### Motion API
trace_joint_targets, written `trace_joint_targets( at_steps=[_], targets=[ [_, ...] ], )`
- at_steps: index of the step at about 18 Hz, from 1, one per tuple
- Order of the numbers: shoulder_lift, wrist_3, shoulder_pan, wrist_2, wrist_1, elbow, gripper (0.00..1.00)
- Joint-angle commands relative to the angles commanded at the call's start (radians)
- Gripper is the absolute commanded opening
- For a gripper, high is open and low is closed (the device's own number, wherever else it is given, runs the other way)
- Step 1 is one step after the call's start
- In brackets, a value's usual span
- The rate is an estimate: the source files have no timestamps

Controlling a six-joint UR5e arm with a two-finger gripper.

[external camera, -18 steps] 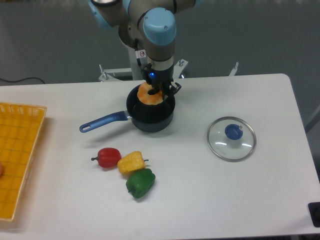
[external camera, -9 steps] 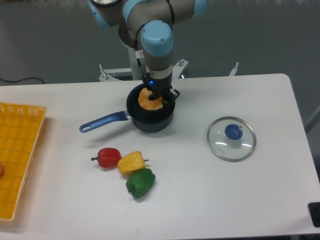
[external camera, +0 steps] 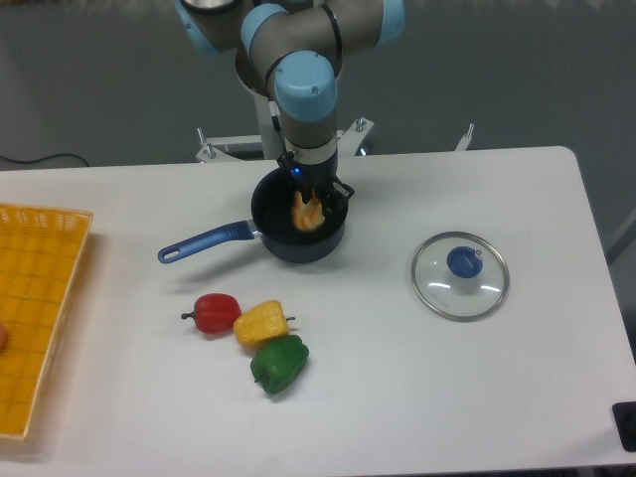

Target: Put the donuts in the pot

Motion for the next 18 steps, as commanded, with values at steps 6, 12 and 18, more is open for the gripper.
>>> trace_joint_targets(
  at_steps=[6, 12, 18],
  targets=[
    [0.0, 0.0, 0.0, 0.0, 0.0, 0.006, 0.68],
    [-0.025, 0.011, 0.0, 0.003, -0.009, 0.1, 1.0],
    [-0.087, 0.018, 0.006, 0.044, -0.026, 0.195, 1.0]
  ],
)
